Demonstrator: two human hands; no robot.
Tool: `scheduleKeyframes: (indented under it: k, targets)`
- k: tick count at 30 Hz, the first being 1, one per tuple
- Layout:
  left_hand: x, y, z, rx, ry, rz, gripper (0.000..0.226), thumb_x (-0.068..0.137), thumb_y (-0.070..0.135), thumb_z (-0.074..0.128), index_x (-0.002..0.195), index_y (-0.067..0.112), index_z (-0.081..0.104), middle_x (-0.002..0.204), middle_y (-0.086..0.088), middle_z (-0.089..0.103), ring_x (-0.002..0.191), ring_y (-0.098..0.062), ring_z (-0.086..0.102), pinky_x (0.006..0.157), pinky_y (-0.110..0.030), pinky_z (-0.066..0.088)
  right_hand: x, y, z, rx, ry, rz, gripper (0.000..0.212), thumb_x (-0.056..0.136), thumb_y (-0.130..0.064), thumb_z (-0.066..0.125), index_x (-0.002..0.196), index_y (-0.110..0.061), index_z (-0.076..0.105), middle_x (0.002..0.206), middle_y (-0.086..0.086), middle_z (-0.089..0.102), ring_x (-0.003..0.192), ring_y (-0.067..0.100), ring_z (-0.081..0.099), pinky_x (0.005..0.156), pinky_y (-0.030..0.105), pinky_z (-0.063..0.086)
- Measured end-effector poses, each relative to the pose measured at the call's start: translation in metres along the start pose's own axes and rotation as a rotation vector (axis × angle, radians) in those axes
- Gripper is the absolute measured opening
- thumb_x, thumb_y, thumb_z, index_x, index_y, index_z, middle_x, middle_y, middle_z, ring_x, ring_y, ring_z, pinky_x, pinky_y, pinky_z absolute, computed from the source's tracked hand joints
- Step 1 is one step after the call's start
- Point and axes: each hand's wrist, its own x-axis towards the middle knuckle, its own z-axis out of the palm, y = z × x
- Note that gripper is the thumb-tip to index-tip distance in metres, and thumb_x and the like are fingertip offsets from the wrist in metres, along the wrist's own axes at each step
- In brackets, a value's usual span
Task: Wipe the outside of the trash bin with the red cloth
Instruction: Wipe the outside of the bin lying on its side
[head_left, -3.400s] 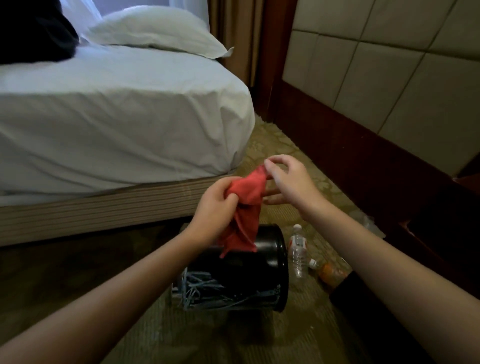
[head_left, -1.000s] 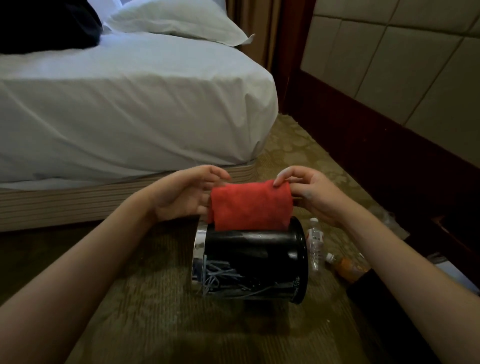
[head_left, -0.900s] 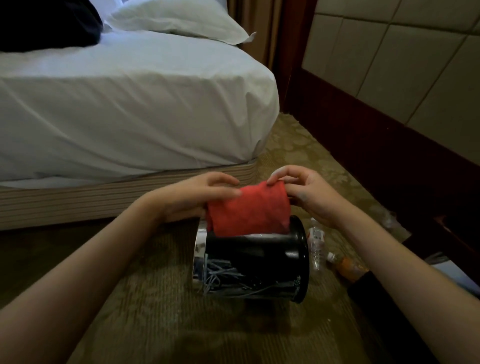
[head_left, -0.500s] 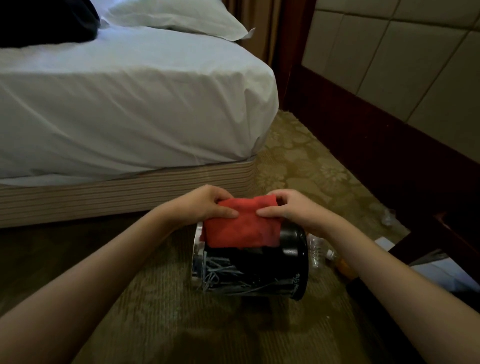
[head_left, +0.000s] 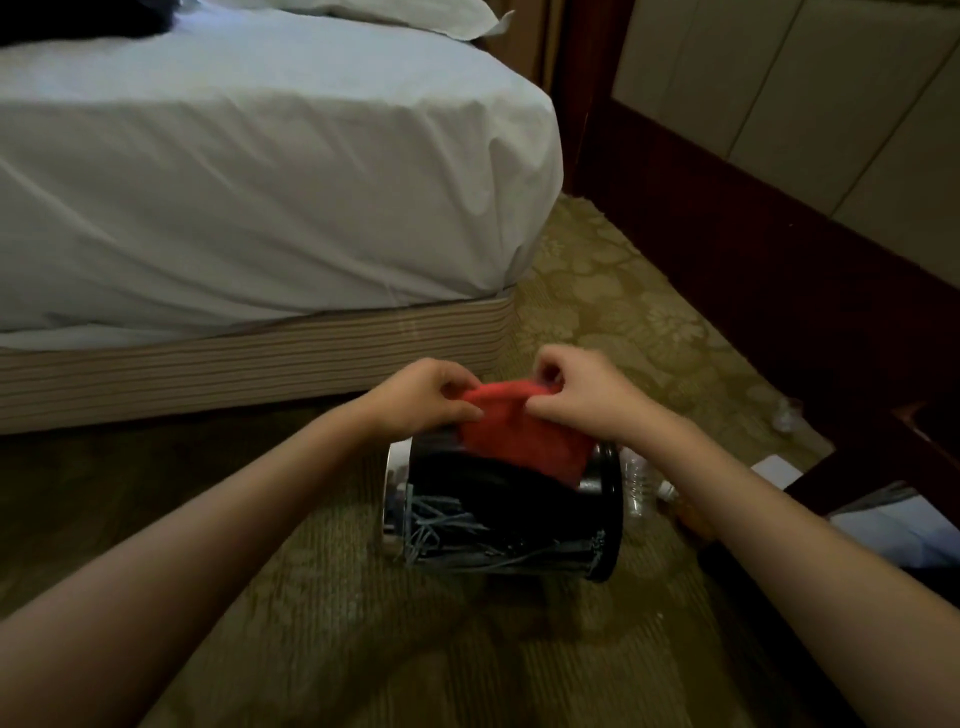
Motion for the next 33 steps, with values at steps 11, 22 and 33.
scheduleKeyframes:
  k: [11, 22, 33]
  targets:
    - [0.005, -0.074, 0.010, 0.653, -0.066, -0.165, 0.050, 0.091, 0.033, 0.053, 0.138, 0.023, 0.042, 0.142, 0.002, 0.042, 0.129, -0.018, 0.041, 0.103, -0.040, 0.038, -0.017, 0.046, 0.088, -0.662, -0.139, -0.267, 0.056, 0.082, -0.054, 0.049, 0.130, -0.025, 0.047, 0.131, 0.002, 0.048, 0.113, 0.028, 0.044, 0.087, 0.043, 0.035]
    - [0.033, -0.107, 0.013, 0.746, -0.336, -0.167, 0.067, 0.093, 0.038, 0.049, 0.148, 0.030, 0.013, 0.156, 0.011, 0.009, 0.144, -0.012, 0.004, 0.113, -0.050, 0.009, -0.001, 0.051, 0.110, -0.624, -0.118, -0.358, 0.054, 0.093, -0.043, 0.038, 0.143, -0.023, 0.036, 0.144, 0.003, 0.042, 0.126, 0.031, 0.041, 0.093, 0.045, 0.036]
    - [0.045, -0.126, -0.007, 0.347, -0.386, -0.226, 0.071, 0.089, 0.036, 0.056, 0.147, 0.034, 0.016, 0.153, 0.007, 0.023, 0.138, -0.019, 0.025, 0.115, -0.039, 0.019, 0.008, 0.083, 0.084, -0.538, -0.186, -0.625, 0.051, 0.079, -0.022, 0.058, 0.130, -0.020, 0.057, 0.133, 0.005, 0.055, 0.114, 0.034, 0.054, 0.085, 0.048, 0.048]
